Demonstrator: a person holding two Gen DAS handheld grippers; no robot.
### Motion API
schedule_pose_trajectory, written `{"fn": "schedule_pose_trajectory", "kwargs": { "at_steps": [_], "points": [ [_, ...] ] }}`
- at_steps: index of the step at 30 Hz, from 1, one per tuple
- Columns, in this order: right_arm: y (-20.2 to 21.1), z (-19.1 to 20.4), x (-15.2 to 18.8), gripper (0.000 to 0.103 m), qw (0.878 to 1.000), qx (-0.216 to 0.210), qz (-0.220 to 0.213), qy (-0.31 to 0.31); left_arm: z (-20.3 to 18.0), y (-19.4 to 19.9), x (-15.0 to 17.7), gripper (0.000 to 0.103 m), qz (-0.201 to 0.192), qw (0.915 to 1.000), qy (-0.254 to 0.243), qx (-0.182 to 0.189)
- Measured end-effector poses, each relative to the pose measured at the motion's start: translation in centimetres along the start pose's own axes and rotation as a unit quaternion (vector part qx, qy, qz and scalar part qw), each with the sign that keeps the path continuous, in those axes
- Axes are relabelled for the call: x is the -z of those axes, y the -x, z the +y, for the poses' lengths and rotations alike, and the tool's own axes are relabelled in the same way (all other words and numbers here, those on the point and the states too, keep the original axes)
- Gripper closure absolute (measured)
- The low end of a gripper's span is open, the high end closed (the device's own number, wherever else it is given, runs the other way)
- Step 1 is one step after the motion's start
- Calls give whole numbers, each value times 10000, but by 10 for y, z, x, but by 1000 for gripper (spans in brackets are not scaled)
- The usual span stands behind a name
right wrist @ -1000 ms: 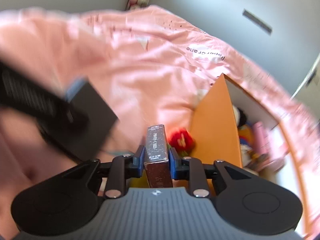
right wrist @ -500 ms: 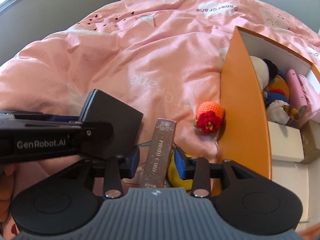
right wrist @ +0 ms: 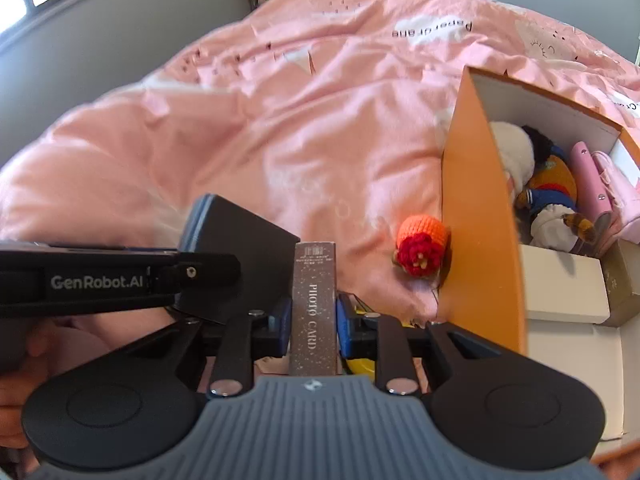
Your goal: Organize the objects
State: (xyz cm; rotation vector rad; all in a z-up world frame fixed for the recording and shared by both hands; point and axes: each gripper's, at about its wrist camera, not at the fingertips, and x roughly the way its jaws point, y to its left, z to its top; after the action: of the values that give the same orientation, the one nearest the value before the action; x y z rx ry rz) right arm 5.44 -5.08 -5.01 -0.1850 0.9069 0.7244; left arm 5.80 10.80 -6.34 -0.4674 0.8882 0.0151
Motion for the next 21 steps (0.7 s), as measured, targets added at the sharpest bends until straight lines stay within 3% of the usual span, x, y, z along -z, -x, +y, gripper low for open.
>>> {"fn": "schedule_pose_trajectory", "kwargs": {
  "at_steps": [10, 15, 21],
  "points": [
    [96, -61, -21, 79, 9866, -670, -1072, -1033, -32, 52, -27, 66, -466, 9957, 266, 756],
    [130, -104, -24, 79, 9800, -403, -1360, -1393, -74, 60, -41, 66, -542, 9908, 55, 1237],
    [128, -157, -12, 79, 9742, -61, -1134, -1950, -131, 38, -46, 66, -423, 9879, -228, 1474]
  ]
}}
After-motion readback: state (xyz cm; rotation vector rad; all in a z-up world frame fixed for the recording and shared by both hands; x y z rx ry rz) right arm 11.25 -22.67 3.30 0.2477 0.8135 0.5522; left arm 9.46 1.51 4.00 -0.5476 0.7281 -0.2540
